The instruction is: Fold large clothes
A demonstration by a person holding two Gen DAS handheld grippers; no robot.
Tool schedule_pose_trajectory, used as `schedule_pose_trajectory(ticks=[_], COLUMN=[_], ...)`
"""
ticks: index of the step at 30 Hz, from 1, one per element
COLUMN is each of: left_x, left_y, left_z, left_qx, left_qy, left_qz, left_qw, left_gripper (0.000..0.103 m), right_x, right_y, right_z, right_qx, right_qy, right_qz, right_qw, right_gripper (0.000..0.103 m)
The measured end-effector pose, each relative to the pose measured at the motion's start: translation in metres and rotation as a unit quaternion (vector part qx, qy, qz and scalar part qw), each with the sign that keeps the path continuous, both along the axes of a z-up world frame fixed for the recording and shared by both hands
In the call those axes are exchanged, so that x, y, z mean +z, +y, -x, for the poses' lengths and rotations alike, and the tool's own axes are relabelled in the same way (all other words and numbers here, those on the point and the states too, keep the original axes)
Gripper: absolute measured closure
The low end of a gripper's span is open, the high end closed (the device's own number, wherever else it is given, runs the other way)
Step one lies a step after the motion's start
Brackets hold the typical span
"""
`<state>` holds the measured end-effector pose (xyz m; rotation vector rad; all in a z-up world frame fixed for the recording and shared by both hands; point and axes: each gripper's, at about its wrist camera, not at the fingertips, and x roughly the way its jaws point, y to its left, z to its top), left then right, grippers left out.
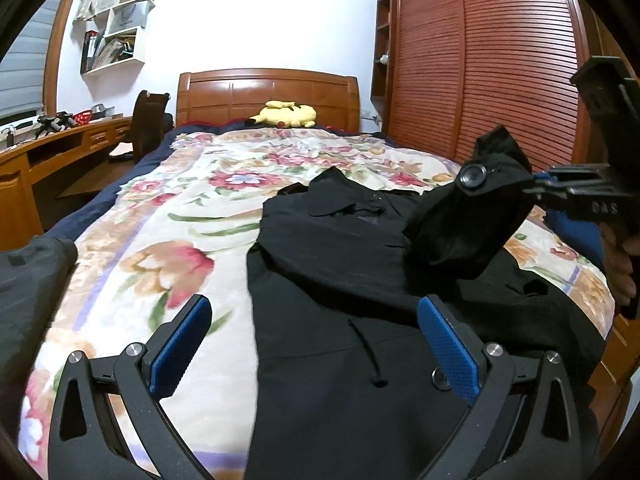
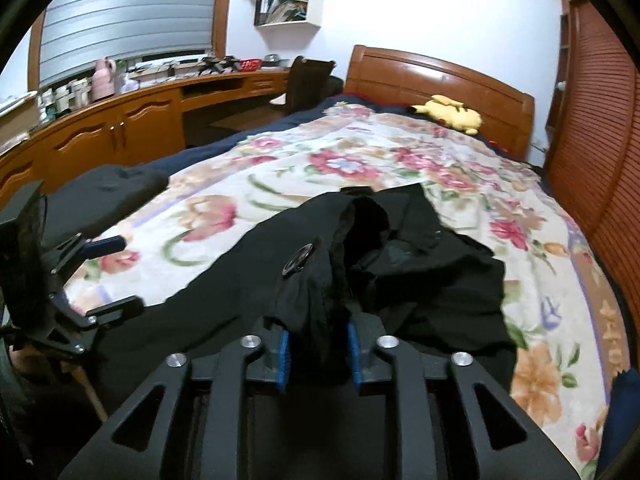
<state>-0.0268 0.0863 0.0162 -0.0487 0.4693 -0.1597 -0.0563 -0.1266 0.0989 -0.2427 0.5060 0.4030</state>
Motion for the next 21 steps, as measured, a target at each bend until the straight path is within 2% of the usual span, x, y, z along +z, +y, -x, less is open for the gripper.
schedule_pose_trajectory(ticks=[2,4,7,12,21], left_x=[0.001,0.001,0.002,0.001,-0.001], left_y=[0.005,0.007,0.007,0.007,0.006], left_z=[0.001,0.001,0.002,0.004,0.004], left_qx=[0.003,0.003,0.002,0.001,-0.003], left_qy=[-0.001,-0.002,-0.005,-0.005,-0.001], left_qz=[0.004,0.008,0.011,0.009,0.006], left_qw=[1.0,1.0,0.9999,0.9999,1.0], left_gripper=[0.0,0.0,0.0,0.0,0.0], right_x=[0.001,0.011,0.02,0.022,-0.003], right_y=[0.0,-0.001,-0.003,-0.003,-0.018], right_z=[-0.001,0.004,0.013,0.024,0.017], right_qx=[0.006,0.015,0.031,0.036,-0.021], right_qy=[0.008,0.015,0.014,0.004,0.001], right_qz=[-0.001,-0.01,-0.021,-0.017,-0.005], right_qw=[1.0,1.0,0.999,0.999,1.0], right_gripper=[0.066,0.053,0.043,0.042,0.042])
